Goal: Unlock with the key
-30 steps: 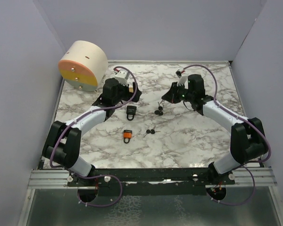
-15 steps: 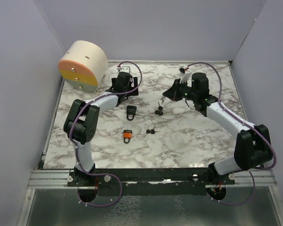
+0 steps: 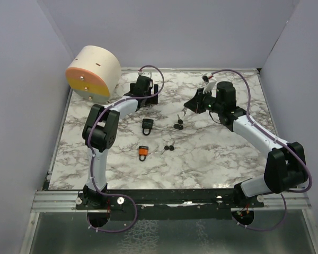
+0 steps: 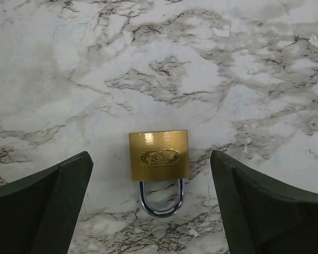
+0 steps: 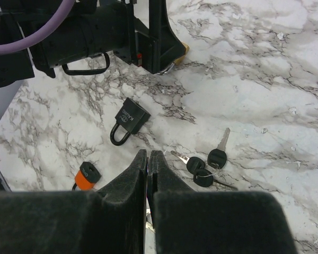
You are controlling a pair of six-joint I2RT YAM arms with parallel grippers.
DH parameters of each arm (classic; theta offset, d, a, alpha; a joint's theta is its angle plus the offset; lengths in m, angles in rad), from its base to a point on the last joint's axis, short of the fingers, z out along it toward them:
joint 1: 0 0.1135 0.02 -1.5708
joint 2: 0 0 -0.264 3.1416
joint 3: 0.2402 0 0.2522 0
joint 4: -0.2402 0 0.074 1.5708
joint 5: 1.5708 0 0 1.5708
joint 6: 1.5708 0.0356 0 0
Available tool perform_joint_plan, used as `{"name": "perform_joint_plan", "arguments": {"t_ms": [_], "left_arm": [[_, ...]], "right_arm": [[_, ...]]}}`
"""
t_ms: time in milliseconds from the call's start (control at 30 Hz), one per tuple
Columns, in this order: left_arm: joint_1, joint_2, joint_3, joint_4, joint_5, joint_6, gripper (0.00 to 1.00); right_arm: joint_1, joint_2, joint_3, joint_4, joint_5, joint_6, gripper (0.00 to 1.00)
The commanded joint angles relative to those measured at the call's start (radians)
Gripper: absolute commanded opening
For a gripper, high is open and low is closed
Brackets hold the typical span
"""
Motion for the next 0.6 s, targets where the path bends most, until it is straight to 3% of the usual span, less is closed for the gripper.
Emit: {"name": "perform_joint_plan", "arguments": {"t_ms": [0, 567], "left_arm": [[0.007, 0.047, 0.056, -0.07, 0.023, 0.034, 0.97], [0.0, 0.108, 0.09, -0.112, 0.01, 0.068, 0.89]], "right_arm": [[-0.006, -0.031, -0.002, 0.0, 0.026, -0.022, 0.01], [-0.008, -0.029, -0.011, 0.001, 0.028, -0.019, 0.01]]}}
